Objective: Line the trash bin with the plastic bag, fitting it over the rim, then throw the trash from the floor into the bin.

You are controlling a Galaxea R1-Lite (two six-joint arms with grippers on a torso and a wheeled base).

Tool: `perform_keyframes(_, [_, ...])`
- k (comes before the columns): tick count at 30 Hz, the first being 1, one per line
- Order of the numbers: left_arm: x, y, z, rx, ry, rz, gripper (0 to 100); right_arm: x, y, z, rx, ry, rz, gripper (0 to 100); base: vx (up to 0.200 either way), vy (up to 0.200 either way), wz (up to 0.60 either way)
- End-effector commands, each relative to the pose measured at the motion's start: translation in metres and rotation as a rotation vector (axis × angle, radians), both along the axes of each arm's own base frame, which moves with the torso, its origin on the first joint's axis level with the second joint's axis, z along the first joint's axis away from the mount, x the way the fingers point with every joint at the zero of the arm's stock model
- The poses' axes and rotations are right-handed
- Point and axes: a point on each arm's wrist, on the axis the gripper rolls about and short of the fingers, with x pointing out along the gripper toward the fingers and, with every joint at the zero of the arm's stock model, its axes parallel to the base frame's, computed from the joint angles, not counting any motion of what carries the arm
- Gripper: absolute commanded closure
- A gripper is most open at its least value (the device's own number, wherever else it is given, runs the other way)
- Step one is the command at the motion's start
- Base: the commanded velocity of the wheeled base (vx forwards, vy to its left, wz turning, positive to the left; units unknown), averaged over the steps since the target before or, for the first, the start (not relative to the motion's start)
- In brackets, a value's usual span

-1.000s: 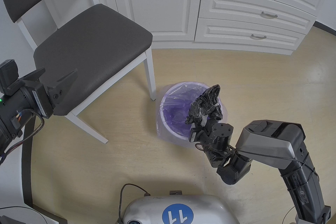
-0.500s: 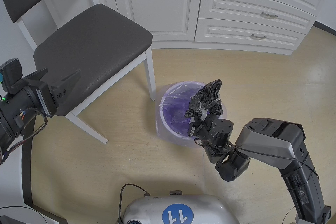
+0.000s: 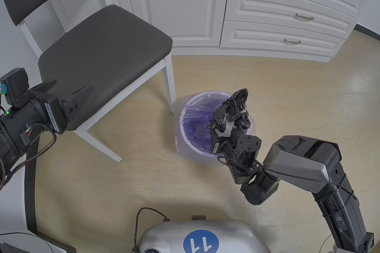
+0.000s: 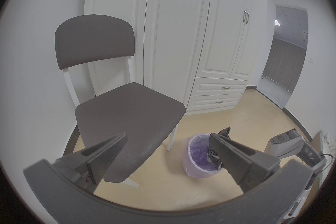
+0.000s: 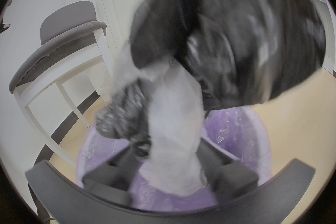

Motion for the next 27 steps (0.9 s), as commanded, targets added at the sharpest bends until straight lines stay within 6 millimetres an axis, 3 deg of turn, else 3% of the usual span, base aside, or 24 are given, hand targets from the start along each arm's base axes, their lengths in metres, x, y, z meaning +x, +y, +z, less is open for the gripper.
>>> perform_keyframes(1, [0.001, 0.000, 0.000, 0.001, 0.002, 0.002, 0, 0.000, 0.000, -0.004, -0.003, 0.008, 0.003, 0, 0.000, 0.000, 0.00])
perform_keyframes(19, [0.002, -0.001, -0.003, 0.006, 0.011, 0.000, 0, -0.004, -0.007, 0.022, 0.013, -0.022, -0.005, 0, 0.000, 0.000, 0.00])
perform_keyframes(22, [0.002, -0.001, -0.003, 0.007, 0.013, 0.000, 0, -0.011, -0.013, 0.040, 0.012, -0.027, -0.001, 0, 0.000, 0.000, 0.00])
perform_keyframes(24, [0.003, -0.002, -0.004, 0.010, 0.015, 0.000, 0, -0.023, -0.021, 0.062, 0.010, -0.028, 0.008, 0, 0.000, 0.000, 0.00])
perform_keyframes(27, [0.003, -0.002, -0.005, 0.012, 0.019, 0.000, 0, -0.039, -0.034, 0.080, -0.007, -0.018, 0.044, 0, 0.000, 0.000, 0.00])
